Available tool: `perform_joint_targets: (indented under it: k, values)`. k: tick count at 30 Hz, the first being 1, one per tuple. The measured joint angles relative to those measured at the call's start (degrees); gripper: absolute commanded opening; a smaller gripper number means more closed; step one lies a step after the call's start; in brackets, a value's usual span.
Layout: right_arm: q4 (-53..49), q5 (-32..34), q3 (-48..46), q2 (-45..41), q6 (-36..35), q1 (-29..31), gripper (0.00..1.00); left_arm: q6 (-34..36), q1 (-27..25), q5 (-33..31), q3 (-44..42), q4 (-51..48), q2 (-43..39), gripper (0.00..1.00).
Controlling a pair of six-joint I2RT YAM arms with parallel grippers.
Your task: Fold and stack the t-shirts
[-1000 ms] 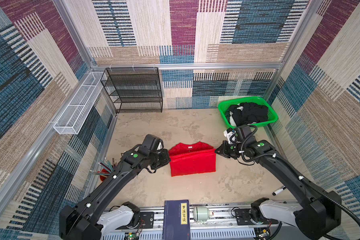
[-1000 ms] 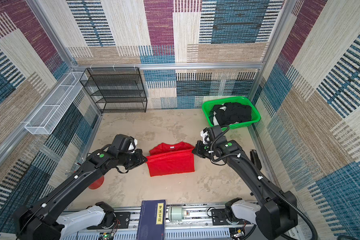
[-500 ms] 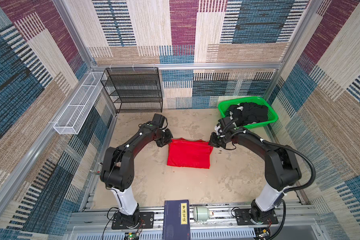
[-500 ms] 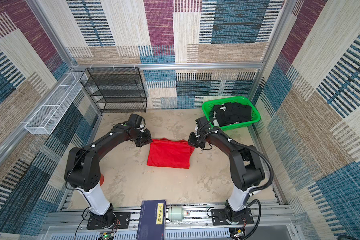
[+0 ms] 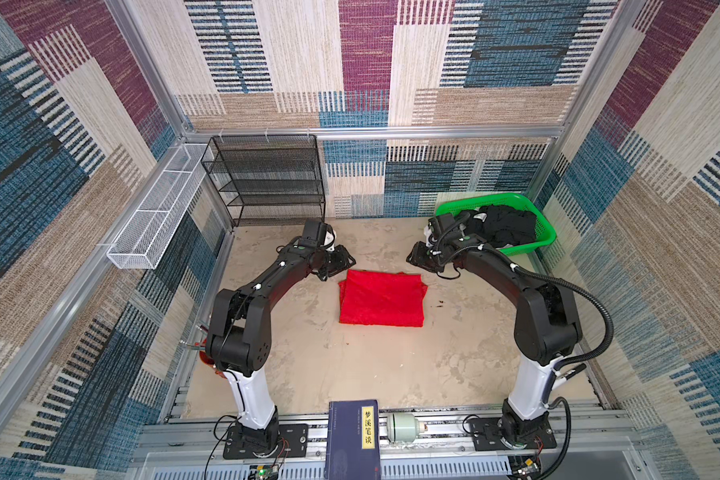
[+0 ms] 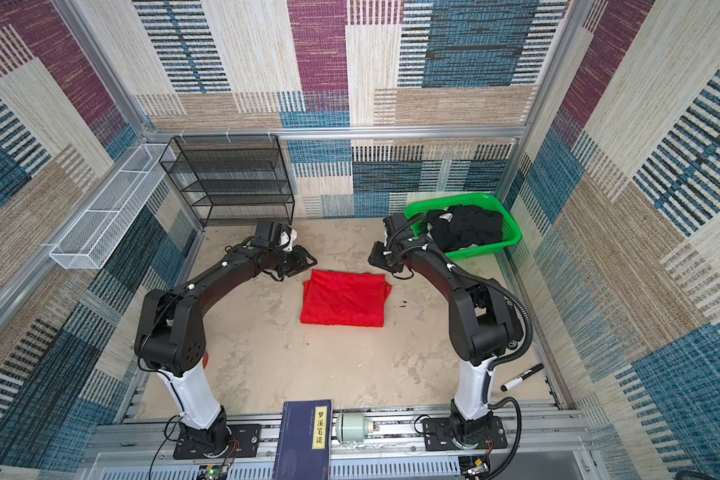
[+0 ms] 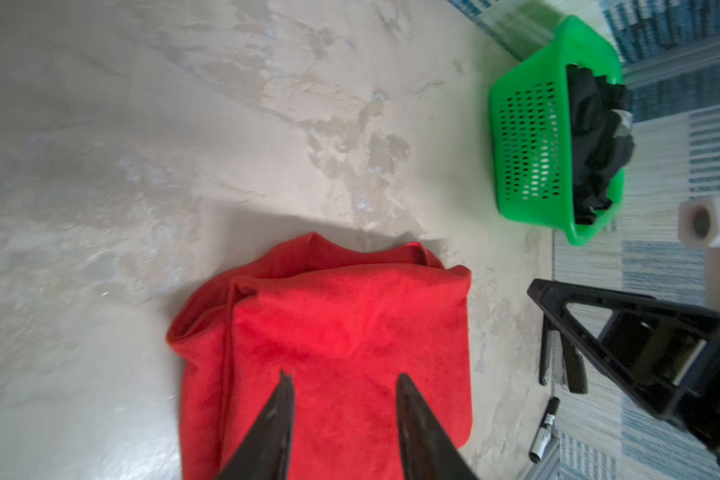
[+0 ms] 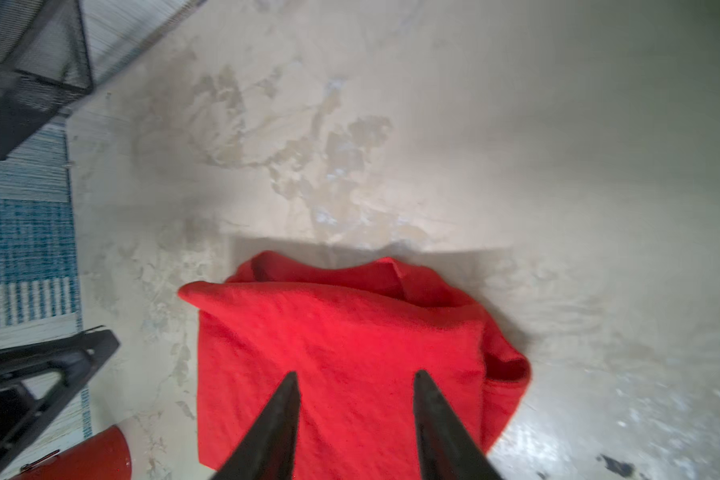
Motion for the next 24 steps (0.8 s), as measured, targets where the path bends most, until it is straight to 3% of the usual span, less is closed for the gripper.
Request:
perform_joint_targets:
  k: [3,10,14,20,24]
  values:
    - [1.0,-1.9,-0.1,2.6,-0.1,0.8,0.34,-1.1,-0.7,1.8,0.1,2.6,3.3,0.38]
    - [3.2,-4.2,0.2,10.1,0.0,0.9,0.34,-2.0,-0.6,3.3,6.9,4.6,12.9,0.36]
    - [5.4,-4.8,0.1,13.9,-0.4,0.8,0.34,-2.7,0.7,2.6,6.6,5.6,16.9,0.35]
    - [8.5,-5.2,-0.3,14.0,-1.3,0.7,0.34,-3.1,2.2,2.0,2.7,8.7,16.0,0.34]
    - [7.6,-3.2,0.0,10.9,-2.2,0.8,0.40,-1.6,2.2,-0.8,1.6,7.1,13.0,0.34]
